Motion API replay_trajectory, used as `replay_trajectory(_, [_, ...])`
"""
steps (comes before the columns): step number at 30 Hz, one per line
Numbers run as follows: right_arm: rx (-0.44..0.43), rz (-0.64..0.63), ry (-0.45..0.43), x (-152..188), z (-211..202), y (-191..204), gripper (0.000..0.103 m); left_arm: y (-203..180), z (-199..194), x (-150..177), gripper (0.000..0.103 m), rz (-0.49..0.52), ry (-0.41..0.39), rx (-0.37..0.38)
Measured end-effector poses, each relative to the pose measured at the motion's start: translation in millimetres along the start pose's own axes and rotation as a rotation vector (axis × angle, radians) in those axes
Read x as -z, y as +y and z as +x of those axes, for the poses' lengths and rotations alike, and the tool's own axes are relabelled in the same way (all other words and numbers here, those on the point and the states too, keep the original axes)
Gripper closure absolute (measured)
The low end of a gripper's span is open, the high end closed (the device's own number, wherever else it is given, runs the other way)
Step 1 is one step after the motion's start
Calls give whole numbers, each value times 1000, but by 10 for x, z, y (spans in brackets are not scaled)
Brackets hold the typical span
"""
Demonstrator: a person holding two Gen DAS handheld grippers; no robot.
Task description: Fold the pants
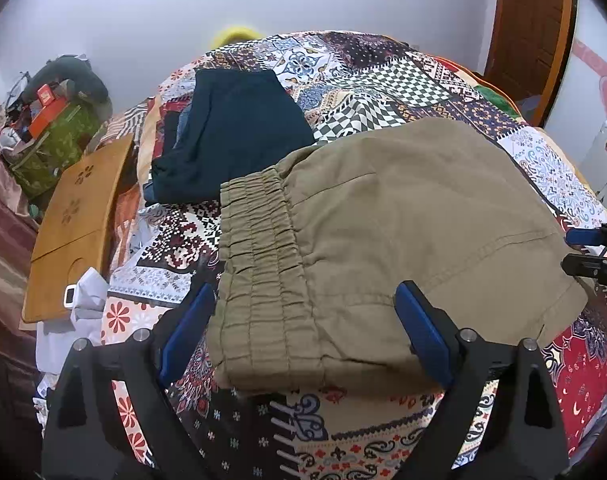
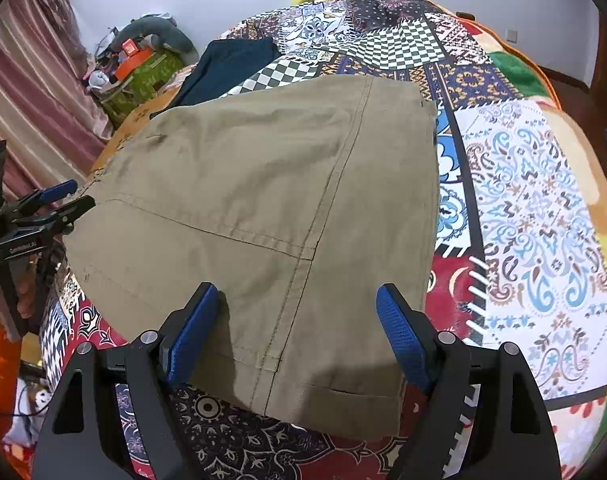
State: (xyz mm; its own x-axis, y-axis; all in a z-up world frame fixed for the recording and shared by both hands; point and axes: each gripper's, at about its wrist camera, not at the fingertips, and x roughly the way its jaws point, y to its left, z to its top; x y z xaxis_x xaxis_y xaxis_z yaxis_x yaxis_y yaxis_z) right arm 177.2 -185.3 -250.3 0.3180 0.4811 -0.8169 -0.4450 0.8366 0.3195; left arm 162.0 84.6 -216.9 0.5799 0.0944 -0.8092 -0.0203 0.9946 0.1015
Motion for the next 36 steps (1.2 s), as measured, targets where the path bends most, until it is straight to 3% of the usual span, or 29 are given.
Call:
replay_trajectory(7, [8, -67, -106, -197, -263, 224, 25, 193, -294, -15, 11, -118, -26, 26])
replay_trajectory(15, [11, -157, -245, -400, -376, 607, 25, 414, -384, 155, 10, -315, 21, 182])
replay_trajectory(25, [7, -206, -108, -176, 182, 746, 25, 335, -87, 419, 10, -450, 147, 364])
replay_trajectory(28, [-3, -211, -113, -145, 175, 725, 24, 400, -9, 387, 9, -522, 131, 456])
replay_trajectory(32, [-27, -201, -97, -139, 195, 708, 22, 476, 153, 266, 8, -577, 118, 523])
replay_trajectory(33, [-29, -201, -95, -136, 200, 710, 22, 491, 201, 233, 9, -587, 113, 524])
replay_trajectory(35, [-37, -200, -93, -132, 205, 710, 22, 518, 267, 163, 23, -601, 110, 485])
replay_trajectory(36, [-42, -195, -92, -133, 207, 706, 21, 522, 296, 129, 39, -600, 115, 440])
